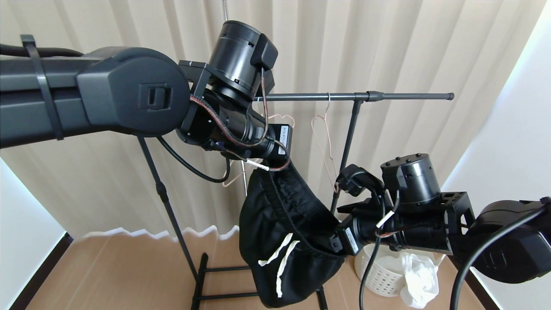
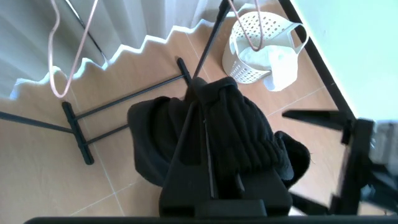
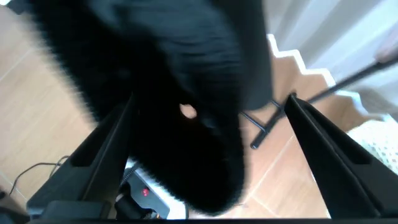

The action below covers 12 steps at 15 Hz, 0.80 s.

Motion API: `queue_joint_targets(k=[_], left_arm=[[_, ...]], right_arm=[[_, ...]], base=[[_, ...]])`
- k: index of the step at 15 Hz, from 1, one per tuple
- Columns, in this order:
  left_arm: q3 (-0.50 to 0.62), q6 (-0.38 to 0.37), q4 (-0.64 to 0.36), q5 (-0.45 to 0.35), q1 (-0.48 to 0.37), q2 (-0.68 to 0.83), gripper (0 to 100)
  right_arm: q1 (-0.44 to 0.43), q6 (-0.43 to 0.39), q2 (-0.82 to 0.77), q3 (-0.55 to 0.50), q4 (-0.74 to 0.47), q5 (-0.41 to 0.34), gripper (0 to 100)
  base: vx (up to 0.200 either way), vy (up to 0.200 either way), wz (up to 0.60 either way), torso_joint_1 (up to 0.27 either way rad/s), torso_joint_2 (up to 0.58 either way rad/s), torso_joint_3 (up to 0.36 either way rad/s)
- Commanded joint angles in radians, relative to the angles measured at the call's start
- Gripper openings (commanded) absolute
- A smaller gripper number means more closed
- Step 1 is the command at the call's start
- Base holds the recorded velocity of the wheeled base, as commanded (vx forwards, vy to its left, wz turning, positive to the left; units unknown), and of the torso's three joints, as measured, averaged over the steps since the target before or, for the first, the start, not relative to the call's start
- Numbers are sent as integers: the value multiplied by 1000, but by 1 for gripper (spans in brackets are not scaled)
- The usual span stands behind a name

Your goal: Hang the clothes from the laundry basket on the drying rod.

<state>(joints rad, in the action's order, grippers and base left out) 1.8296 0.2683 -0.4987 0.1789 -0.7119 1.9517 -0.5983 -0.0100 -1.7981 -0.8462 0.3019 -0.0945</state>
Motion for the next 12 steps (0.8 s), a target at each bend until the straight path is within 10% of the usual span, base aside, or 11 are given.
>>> queue_joint_targets(k=[1, 6, 7, 12], left_arm=[[-1, 0, 0, 1, -9, -10, 0], [-1, 2, 0, 1, -8, -11, 0], [-3, 2, 0, 1, -8, -19, 0], [-44, 2, 0, -4, -8, -30, 0]], right_arm=[[14, -1, -24, -5, -1, -1, 100], [14, -8, -49, 6, -1, -1, 100], [14, -11, -49, 7, -1, -5, 0], [37, -8, -64, 10, 72, -7, 0]], base=[[0, 0, 0, 0, 0, 0], [0, 0, 0, 0, 0, 0], [0, 0, 0, 0, 0, 0], [0, 0, 0, 0, 0, 0]])
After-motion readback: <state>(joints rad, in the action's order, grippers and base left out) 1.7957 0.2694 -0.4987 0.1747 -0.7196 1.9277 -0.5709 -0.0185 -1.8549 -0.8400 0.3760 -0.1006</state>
